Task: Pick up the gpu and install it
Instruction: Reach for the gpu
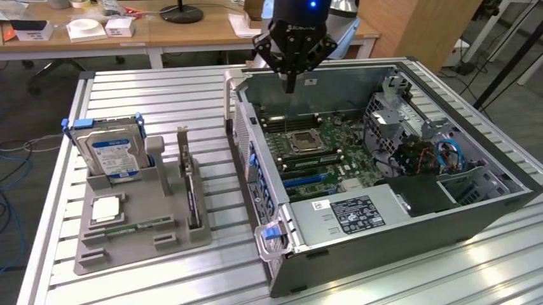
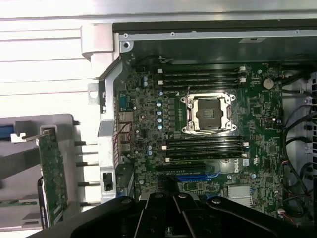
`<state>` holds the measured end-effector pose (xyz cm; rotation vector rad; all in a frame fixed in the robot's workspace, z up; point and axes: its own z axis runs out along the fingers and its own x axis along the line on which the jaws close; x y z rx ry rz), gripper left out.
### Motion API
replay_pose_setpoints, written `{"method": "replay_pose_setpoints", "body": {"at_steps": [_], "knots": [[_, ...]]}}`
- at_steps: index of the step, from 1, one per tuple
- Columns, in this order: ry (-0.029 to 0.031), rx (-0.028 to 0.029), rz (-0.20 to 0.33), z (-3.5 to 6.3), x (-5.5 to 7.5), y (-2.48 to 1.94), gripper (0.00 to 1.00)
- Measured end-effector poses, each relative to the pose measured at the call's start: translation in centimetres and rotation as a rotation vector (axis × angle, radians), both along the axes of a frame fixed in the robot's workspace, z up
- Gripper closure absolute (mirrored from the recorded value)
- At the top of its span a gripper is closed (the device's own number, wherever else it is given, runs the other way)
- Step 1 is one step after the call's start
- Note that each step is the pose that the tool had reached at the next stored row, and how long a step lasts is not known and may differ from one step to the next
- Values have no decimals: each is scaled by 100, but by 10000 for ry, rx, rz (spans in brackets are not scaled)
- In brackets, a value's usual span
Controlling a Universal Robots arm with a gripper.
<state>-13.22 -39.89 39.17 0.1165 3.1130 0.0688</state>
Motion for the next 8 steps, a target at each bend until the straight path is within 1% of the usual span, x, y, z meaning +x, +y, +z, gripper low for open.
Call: {"method": "replay_pose_setpoints", "body": {"at_steps": [8], "knots": [[0, -1, 0, -7, -54, 0, 89]]}}
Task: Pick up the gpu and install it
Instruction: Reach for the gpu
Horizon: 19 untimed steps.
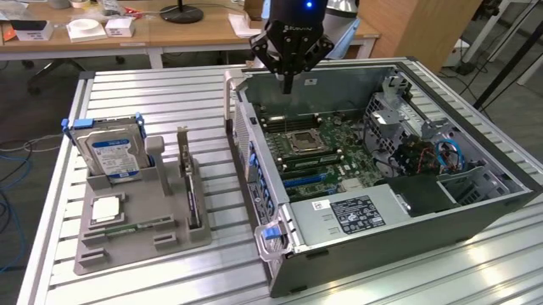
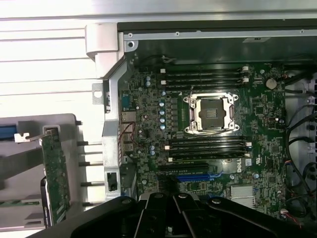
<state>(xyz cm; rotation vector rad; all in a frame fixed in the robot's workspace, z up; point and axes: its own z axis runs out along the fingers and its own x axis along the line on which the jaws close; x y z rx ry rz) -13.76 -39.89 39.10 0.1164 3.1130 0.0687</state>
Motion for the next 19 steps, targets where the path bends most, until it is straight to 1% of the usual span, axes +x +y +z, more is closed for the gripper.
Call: {"method": "replay_pose_setpoints", "body": {"at_steps": [17, 19], "knots": [[0, 0, 0, -16, -151, 0, 89], [0, 0, 1, -18, -193, 0, 89]]}}
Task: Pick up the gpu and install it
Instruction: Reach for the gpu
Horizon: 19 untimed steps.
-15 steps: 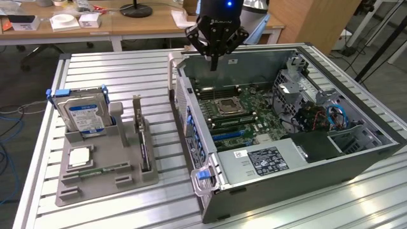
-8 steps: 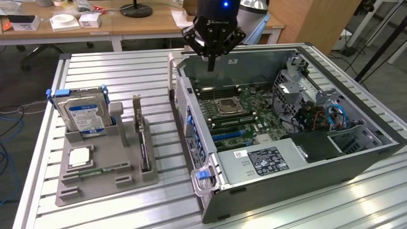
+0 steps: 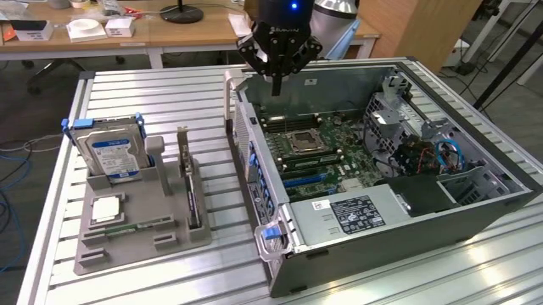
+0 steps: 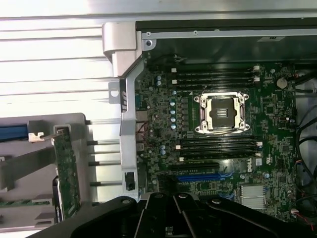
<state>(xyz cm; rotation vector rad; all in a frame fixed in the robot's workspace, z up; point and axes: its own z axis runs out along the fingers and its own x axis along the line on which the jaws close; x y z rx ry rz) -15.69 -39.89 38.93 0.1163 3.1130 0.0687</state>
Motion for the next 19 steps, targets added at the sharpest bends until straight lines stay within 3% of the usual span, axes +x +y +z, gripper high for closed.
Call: {"method": "replay_pose_setpoints", "body": {"at_steps": [19], "knots": [[-1, 1, -1, -7, -246, 0, 89]]}}
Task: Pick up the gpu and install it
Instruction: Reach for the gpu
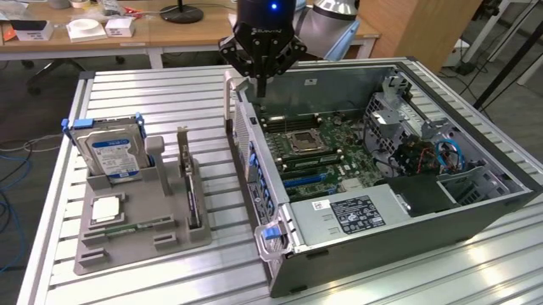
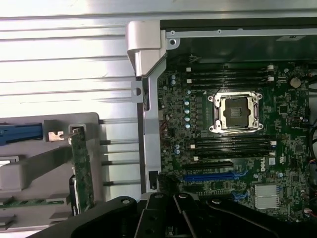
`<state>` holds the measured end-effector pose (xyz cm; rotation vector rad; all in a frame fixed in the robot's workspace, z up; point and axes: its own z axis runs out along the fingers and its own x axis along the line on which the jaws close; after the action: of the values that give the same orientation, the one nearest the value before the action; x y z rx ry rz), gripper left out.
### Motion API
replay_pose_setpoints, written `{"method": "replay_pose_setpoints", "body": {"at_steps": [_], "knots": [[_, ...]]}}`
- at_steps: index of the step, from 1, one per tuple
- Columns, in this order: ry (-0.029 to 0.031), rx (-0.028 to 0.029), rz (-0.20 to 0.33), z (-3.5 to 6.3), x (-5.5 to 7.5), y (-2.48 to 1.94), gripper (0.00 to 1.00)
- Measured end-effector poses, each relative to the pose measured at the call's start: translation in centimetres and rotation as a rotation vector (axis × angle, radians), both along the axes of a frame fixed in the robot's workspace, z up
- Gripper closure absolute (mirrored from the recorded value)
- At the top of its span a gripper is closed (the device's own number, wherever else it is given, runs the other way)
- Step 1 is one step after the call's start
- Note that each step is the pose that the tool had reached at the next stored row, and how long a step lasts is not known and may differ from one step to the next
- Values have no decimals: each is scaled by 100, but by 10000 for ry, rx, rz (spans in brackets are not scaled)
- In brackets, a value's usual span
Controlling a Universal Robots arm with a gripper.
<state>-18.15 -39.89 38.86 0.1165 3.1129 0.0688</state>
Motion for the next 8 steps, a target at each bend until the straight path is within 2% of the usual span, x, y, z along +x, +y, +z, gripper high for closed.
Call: {"method": "replay_pose_setpoints", "body": {"at_steps": [8], "knots": [[1, -1, 2, -1, -37, 0, 89]]}}
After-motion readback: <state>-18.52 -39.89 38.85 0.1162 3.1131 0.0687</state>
